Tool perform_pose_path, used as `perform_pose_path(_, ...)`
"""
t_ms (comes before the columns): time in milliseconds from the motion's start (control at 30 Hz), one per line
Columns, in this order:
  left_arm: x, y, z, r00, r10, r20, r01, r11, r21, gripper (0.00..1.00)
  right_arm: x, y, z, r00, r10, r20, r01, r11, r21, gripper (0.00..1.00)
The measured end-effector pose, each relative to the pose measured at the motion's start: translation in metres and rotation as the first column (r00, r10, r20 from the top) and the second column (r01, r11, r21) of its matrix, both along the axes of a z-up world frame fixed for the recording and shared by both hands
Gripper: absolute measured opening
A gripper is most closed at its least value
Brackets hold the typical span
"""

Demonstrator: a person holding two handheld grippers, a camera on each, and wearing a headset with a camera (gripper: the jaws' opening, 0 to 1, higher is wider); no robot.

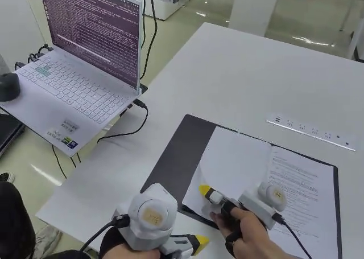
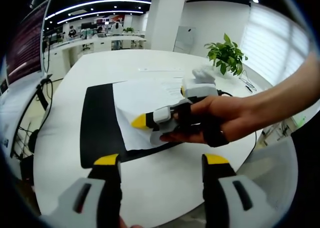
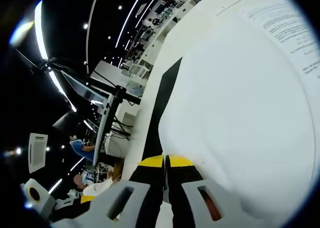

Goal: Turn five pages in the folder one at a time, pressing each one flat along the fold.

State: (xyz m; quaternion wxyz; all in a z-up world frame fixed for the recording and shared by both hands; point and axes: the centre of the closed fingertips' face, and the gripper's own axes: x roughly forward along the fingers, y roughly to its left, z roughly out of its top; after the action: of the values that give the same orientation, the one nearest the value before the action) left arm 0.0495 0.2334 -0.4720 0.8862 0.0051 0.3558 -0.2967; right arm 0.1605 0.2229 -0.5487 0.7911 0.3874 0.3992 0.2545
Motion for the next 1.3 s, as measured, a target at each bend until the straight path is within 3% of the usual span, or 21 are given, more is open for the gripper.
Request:
perform_pose_path(100, 0.000, 0.003, 0.000, 1.000, 0.013, -0.004, -0.013, 1.000, 0.000, 0.65, -0.001, 0.000, -0.006, 1.000, -0.004, -0.017, 0.004, 1.000, -0.013, 0.00)
perform_pose_path(167, -0.001, 0.004, 0.000, 1.000, 0.015, -0.003, -0.015, 1.000, 0.002, 0.65, -0.006, 0.000, -0.011, 0.999, 0.006, -0.036, -0.007, 1.000, -0.029, 0.06)
perform_pose_path(200, -0.001, 0.004, 0.000, 1.000, 0.017, -0.003, -0.017, 1.000, 0.002, 0.65, 0.002, 0.006, -0.003, 0.999, 0.018, 0.043, -0.018, 1.000, 0.002, 0.06)
perform_pose_path(233, -0.001, 0.005, 0.000, 1.000, 0.021, -0.002, -0.021, 1.000, 0.002, 0.65, -0.005, 0.004, -0.008, 0.999, -0.005, -0.034, 0.005, 1.000, -0.014, 0.07)
perform_pose_path(333, 0.000, 0.006, 0.002, 1.000, 0.030, 0.001, -0.030, 0.999, 0.013, 0.65, -0.006, 0.006, -0.002, 0.999, 0.031, -0.009, -0.031, 0.999, -0.016, 0.13)
perform_pose_path(400, 0.000, 0.005, 0.003, 1.000, 0.029, 0.003, -0.029, 0.999, 0.016, 0.65, -0.008, 0.009, 0.004, 0.999, 0.043, -0.003, -0.043, 0.999, 0.017, 0.20)
perform_pose_path(667, 0.001, 0.006, 0.009, 0.999, 0.025, 0.021, -0.025, 0.999, 0.025, 0.65, -0.014, 0.012, 0.012, 0.999, 0.052, 0.000, -0.052, 0.997, 0.059, 0.33)
perform_pose_path(867, 0.000, 0.011, 0.008, 0.999, 0.028, 0.020, -0.029, 0.999, 0.033, 0.64, -0.026, 0.014, 0.021, 0.995, 0.101, 0.017, -0.102, 0.992, 0.077, 0.44)
perform_pose_path(1167, -0.002, 0.017, 0.003, 0.999, 0.038, 0.019, -0.038, 0.999, 0.034, 0.62, -0.054, -0.007, 0.040, 0.988, 0.138, 0.070, -0.143, 0.987, 0.069, 0.50)
perform_pose_path(1233, -0.001, 0.016, 0.004, 0.999, 0.033, 0.020, -0.034, 0.999, 0.030, 0.62, -0.050, -0.016, 0.041, 0.987, 0.138, 0.081, -0.143, 0.988, 0.057, 0.51)
perform_pose_path(1300, 0.001, 0.013, 0.004, 0.999, 0.021, 0.024, -0.022, 0.999, 0.023, 0.61, -0.055, -0.023, 0.048, 0.986, 0.138, 0.097, -0.143, 0.989, 0.049, 0.50)
